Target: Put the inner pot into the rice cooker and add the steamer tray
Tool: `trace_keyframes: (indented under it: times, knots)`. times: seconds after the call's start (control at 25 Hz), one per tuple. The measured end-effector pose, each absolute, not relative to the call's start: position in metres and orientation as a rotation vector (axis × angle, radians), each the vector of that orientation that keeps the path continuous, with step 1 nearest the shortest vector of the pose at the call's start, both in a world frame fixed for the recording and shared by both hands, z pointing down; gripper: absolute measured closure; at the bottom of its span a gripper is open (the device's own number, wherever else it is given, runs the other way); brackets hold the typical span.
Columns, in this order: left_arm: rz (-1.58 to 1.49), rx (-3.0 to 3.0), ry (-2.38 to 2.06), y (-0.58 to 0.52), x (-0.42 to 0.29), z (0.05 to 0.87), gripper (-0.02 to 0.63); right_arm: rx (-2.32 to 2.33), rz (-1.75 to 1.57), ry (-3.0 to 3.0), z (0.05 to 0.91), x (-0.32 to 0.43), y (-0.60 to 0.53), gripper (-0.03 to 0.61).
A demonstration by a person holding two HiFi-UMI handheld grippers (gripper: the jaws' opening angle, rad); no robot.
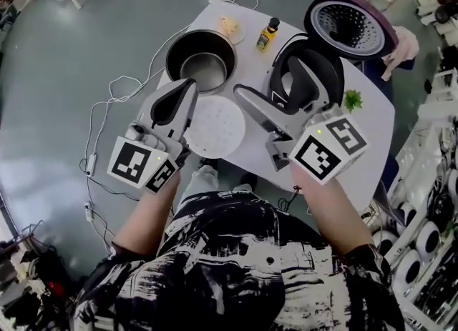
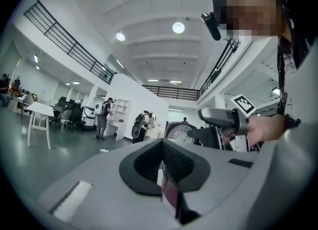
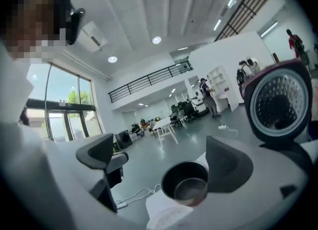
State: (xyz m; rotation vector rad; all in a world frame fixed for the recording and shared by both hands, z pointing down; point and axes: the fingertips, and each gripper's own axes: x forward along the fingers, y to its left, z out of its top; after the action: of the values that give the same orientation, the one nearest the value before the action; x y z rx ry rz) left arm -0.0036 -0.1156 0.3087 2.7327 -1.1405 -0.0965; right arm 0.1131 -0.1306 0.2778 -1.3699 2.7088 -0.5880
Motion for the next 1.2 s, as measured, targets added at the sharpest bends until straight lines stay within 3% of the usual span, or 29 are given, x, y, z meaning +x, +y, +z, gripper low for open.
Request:
trace_keyframes:
  times: [0.28,0.56,1.04,1.12,1.2]
  knots:
    - [-0.141,2.654,-1.154,-0.133,-0.069,0.337,0.609,-1.596,-0.936,2.725,0.41,0.038,-0.219,0.038]
    - [-0.181,2.573,-1.204,-0.138,-0.125,0.358,0.609,-2.015,-1.302,2.547,0.531,0.063,-0.278,0.038]
    - [-0.198,2.464,-1.29,-0.136,-0.188,0.387,0.609,-2.242,-1.693,2.486,0.621,0.086,-0.295,0.043]
    - [-0.197,2.455,-1.301,-0.135,-0.192,0.389,0.609,-2.239,-1.743,2.501,0.629,0.089,-0.292,0.066]
    - [-0.194,2.447,-1.309,-0.136,-0.197,0.39,0.609,-2.211,-1.809,2.51,0.634,0.09,-0.29,0.208]
